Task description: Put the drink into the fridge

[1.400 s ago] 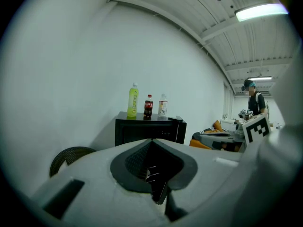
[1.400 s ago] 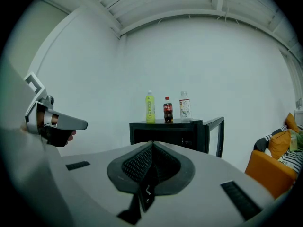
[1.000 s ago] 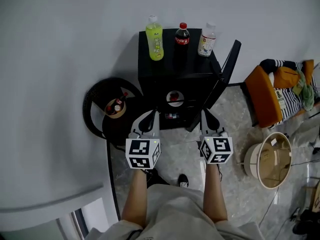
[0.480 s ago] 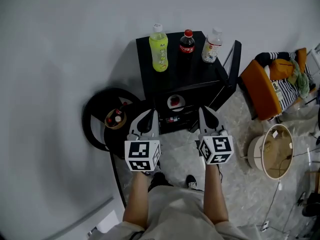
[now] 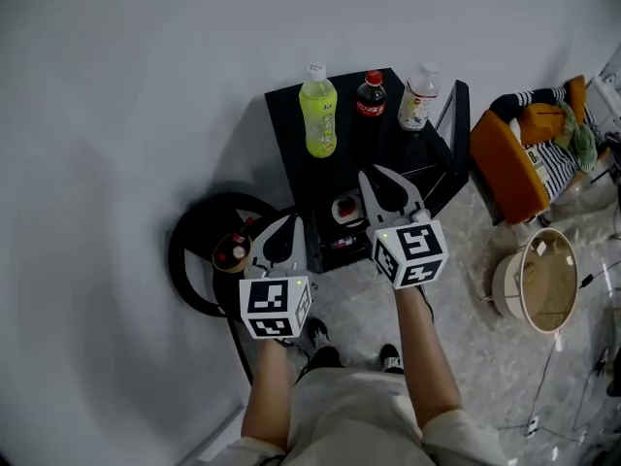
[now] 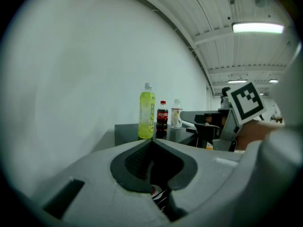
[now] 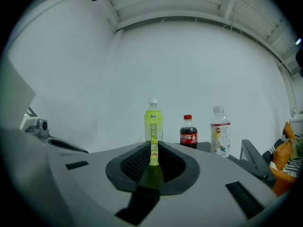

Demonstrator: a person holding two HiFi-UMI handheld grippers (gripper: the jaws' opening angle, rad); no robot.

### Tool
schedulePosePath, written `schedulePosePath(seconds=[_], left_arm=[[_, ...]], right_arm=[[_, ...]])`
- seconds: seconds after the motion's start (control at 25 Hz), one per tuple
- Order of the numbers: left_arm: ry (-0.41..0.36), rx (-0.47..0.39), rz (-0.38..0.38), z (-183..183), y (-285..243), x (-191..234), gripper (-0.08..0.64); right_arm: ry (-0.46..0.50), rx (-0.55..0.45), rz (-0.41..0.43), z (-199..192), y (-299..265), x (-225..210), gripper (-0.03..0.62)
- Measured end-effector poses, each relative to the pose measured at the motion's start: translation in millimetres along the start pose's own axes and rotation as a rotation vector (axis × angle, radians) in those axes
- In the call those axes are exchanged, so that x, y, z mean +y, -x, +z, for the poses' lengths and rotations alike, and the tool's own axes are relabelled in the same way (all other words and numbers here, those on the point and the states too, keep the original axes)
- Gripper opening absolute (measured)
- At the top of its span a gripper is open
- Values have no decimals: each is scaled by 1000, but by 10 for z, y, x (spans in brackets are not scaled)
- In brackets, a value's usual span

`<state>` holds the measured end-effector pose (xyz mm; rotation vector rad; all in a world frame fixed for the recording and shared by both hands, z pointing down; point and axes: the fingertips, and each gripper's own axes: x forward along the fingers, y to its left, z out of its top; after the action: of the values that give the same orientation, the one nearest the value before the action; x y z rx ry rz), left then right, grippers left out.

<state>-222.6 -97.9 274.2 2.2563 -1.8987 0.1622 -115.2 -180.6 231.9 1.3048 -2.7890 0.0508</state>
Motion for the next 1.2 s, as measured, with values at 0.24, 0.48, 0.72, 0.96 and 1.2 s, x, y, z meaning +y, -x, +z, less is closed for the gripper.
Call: schedulePosePath(seconds=[0.24,0.48,0.72,0.96,1.2], left_arm=[[-44,-52,-37,320,-252,141,9],[-48,-55,-58,318,-374,286,9],[-9,-21,-81,128,-546,521,9],[1,-24,-113,111,-744,612,9],[3,-8,-132,55,-844,604,9]], right_arm=[[1,4,20,129,-477,60,62],[-49,48,47,-23,-857,107,185],[-36,67,4,-69,-1191,65,280],[25,113,-33,-168,-1438,71,302],[42,146,-97,-183,-1587,34,301]])
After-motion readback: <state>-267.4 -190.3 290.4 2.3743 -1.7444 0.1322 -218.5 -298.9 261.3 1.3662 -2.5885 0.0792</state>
